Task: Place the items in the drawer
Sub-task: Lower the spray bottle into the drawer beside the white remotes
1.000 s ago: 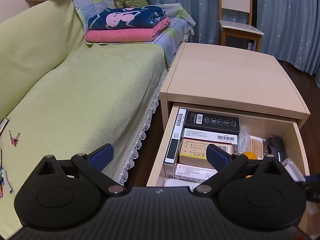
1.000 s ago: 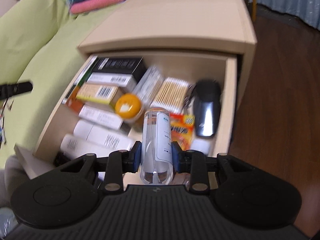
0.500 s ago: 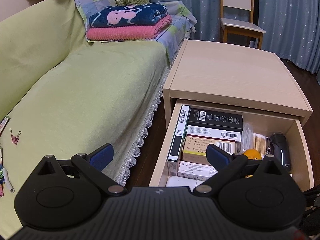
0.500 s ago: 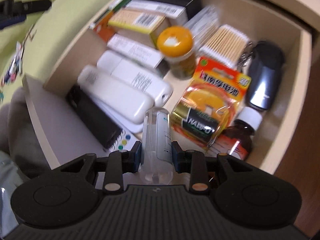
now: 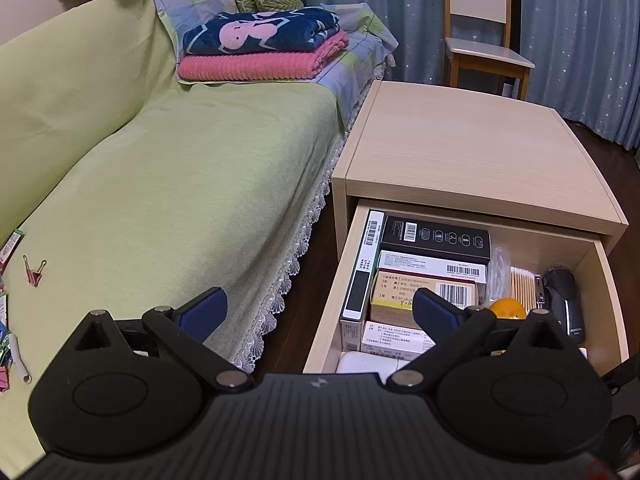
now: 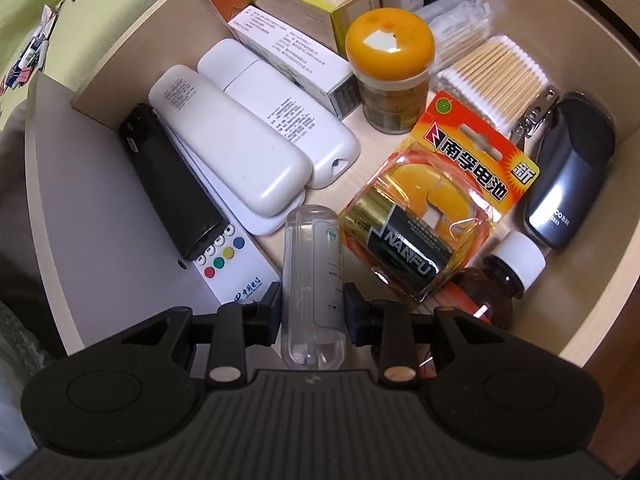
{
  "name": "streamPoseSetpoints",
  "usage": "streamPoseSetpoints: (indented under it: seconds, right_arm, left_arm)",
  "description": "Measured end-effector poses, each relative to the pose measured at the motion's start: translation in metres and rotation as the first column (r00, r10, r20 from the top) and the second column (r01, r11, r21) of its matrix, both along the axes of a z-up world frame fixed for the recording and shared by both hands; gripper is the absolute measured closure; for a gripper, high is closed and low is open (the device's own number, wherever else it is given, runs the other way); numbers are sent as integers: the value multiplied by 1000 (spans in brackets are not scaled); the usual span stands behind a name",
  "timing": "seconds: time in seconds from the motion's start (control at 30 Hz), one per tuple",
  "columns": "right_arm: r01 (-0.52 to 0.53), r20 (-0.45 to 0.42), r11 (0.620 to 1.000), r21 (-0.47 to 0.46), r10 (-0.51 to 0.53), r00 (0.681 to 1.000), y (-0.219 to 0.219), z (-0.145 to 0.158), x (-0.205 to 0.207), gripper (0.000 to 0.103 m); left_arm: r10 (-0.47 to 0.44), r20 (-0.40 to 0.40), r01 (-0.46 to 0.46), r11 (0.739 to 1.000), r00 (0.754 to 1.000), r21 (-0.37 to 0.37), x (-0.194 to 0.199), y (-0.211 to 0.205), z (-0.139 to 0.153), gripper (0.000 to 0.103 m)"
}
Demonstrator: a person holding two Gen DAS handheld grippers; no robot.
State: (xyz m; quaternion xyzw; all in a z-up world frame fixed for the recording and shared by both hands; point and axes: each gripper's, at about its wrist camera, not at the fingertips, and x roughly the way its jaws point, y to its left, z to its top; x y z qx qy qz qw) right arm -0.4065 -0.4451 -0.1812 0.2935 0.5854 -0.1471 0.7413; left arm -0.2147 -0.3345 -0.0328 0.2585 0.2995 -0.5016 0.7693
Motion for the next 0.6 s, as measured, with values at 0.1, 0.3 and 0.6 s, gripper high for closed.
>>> streamPoseSetpoints:
  seconds: [0.1, 0.3, 0.6]
  right_arm:
    - [-19, -12, 1000, 3, 19, 1000, -1, -1, 1, 74]
    - [-64, -37, 998, -27, 63, 997, -1, 4, 5, 73]
    - [-43, -28, 998, -53, 42, 999, 5, 10, 3, 73]
  left_arm:
    - [-6, 0, 6, 1000, 1000, 4, -1, -2, 0, 3]
    - [-8, 3, 8, 1000, 1000, 3, -2, 2, 0, 3]
    - [-21, -9, 21, 1000, 1000, 14, 0, 4, -4, 3]
